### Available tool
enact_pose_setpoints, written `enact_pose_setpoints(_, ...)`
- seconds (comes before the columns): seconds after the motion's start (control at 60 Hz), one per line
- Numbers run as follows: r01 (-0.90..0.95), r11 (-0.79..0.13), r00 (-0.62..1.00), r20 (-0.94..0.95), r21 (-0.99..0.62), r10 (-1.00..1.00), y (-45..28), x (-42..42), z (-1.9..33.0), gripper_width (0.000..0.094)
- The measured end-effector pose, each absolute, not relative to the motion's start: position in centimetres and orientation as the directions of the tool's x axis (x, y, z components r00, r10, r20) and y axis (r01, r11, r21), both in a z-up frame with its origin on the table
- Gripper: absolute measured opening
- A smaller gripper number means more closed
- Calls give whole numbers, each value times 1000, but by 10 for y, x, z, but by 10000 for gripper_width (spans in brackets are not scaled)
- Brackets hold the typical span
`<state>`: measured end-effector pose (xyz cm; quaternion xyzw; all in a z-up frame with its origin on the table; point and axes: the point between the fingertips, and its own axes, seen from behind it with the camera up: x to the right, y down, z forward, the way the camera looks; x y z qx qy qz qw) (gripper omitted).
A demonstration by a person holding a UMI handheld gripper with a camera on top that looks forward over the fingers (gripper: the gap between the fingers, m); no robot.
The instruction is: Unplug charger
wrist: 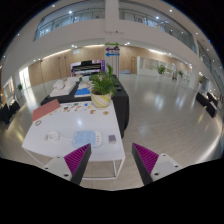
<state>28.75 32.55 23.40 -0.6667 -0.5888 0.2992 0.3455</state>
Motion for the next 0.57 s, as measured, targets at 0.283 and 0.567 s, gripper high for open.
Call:
enact_pose_setpoints(0.283,625,-56,75,-11,-779,997,296,413,221,850)
enact_pose_setpoints(0.567,610,-25,37,-3,-792,999,294,431,221,853)
